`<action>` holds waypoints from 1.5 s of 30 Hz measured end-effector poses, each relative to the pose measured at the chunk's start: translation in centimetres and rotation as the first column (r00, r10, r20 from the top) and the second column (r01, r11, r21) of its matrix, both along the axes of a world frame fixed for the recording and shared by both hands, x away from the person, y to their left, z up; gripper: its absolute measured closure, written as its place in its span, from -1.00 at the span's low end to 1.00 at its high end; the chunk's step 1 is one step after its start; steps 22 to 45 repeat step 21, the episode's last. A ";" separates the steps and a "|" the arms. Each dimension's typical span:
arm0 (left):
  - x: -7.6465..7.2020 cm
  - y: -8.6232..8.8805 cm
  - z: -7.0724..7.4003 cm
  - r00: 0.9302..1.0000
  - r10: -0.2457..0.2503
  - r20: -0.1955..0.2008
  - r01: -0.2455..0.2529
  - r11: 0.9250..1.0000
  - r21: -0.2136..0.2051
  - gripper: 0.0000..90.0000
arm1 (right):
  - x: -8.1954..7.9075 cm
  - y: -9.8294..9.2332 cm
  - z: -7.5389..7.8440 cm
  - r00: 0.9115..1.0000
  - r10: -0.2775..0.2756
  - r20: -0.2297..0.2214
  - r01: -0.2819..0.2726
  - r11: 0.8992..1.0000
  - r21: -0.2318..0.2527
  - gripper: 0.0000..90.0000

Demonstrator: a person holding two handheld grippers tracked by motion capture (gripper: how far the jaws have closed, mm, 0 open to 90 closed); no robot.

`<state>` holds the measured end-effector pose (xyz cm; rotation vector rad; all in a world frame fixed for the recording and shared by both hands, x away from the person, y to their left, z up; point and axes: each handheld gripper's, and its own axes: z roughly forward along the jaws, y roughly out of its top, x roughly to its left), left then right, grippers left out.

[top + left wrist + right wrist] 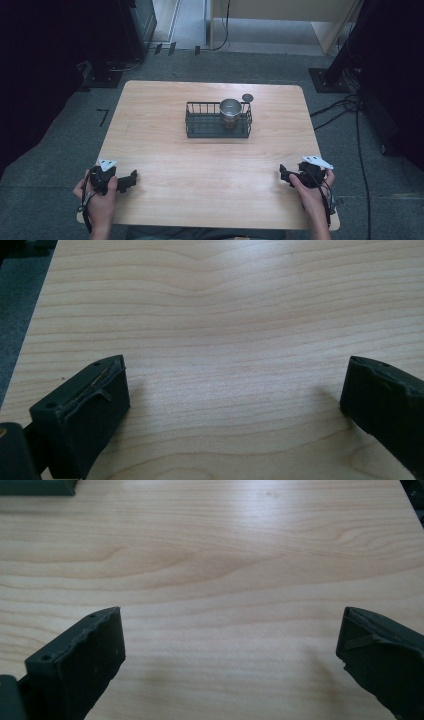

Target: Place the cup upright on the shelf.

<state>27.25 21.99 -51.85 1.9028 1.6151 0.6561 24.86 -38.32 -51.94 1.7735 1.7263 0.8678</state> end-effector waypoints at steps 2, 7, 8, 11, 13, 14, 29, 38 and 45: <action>0.0 0.0 0.0 1.000 0.000 0.000 0.000 1.000 0.000 -1.00 | -0.4 -0.1 -0.1 1.000 -0.001 -0.004 0.001 1.000 -0.014 -1.00; 0.0 0.0 0.0 1.000 0.000 0.000 0.000 1.000 0.000 -1.00 | -1.3 -0.1 -0.8 0.999 -0.010 -0.031 0.009 0.999 -0.054 -1.00; 0.0 0.0 0.0 1.000 0.000 0.000 0.000 1.000 0.000 -1.00 | -1.5 -0.1 -0.8 1.000 -0.013 -0.027 0.012 0.998 -0.057 -1.00; 0.0 0.0 0.0 1.000 0.000 0.000 0.000 1.000 0.000 -1.00 | -1.9 0.0 -0.8 0.999 -0.018 -0.041 0.015 0.997 -0.077 -1.00; 0.0 0.0 0.0 1.000 0.000 0.000 0.000 1.000 0.000 -1.00 | -2.1 -0.1 -0.8 0.999 -0.022 -0.050 0.019 0.998 -0.063 -1.00; 0.0 0.0 0.0 1.000 0.000 0.000 0.000 1.000 0.000 -1.00 | -2.1 -0.2 -0.8 0.999 -0.019 -0.049 0.016 0.998 -0.062 -1.00; 0.0 0.0 0.0 1.000 0.000 0.000 0.000 1.000 -0.001 -1.00 | -2.2 -0.2 -0.9 0.999 -0.016 -0.049 0.013 0.998 -0.063 -1.00; 0.0 0.0 0.0 1.000 0.000 0.000 0.000 1.000 -0.001 -1.00 | -2.2 -0.2 -0.9 0.999 -0.016 -0.049 0.013 0.998 -0.063 -1.00; 0.0 0.0 0.0 1.000 0.000 0.000 0.000 1.000 -0.001 -1.00 | -2.2 -0.2 -0.9 0.999 -0.016 -0.049 0.013 0.998 -0.063 -1.00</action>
